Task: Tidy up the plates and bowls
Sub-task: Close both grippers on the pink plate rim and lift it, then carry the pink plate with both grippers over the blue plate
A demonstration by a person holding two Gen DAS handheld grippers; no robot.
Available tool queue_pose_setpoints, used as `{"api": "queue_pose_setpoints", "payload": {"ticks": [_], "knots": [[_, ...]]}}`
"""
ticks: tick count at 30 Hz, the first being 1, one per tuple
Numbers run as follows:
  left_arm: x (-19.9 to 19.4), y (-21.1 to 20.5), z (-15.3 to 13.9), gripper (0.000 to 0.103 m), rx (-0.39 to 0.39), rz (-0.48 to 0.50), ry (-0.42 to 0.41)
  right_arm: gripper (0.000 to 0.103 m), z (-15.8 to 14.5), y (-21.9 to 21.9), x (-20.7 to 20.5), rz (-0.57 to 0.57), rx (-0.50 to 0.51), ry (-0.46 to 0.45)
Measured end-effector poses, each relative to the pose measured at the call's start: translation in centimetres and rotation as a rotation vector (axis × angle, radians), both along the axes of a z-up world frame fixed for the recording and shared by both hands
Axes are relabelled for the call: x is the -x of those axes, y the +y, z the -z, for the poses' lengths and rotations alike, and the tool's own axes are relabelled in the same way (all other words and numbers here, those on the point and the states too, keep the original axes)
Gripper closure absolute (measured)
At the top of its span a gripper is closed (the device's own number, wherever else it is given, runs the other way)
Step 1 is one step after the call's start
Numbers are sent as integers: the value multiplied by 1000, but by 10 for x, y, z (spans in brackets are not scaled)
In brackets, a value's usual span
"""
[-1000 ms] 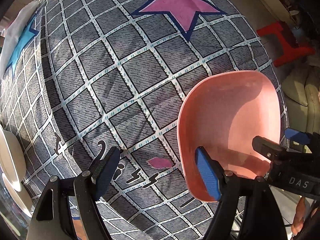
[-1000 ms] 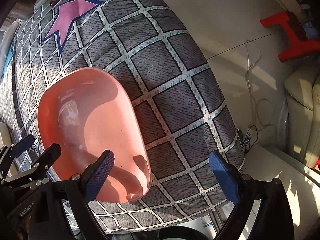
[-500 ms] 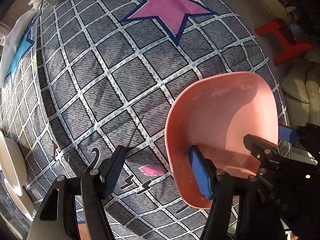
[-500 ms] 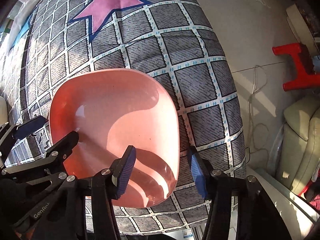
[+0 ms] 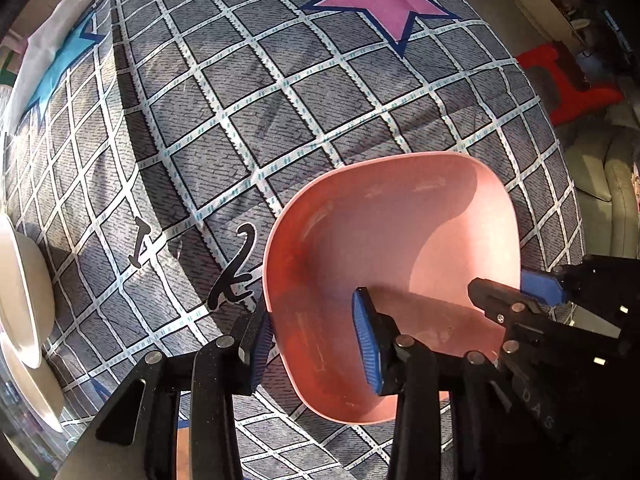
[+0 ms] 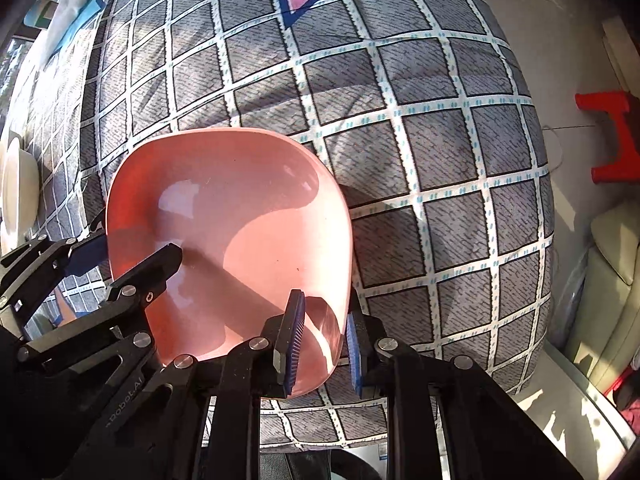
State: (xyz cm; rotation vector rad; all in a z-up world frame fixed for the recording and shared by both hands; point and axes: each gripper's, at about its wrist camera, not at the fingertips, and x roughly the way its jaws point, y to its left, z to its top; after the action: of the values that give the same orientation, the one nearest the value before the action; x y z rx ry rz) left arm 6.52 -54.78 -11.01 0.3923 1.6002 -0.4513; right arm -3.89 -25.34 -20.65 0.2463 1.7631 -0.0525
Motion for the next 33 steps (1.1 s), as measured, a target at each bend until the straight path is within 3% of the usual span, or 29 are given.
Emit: {"api": "queue_pose_setpoints", "payload": {"ticks": [20,30,33], "knots": [[53,163,-13,61,-113,-298,1,81,-13,209,17,-288,-140,31],[81,187,-15,61,-114,-337,-26,81,-17,246,37,-381,-107,43],[71,190,-19,60,-102,-347,-27,81,-5,272,21,-385,-99,49]]}}
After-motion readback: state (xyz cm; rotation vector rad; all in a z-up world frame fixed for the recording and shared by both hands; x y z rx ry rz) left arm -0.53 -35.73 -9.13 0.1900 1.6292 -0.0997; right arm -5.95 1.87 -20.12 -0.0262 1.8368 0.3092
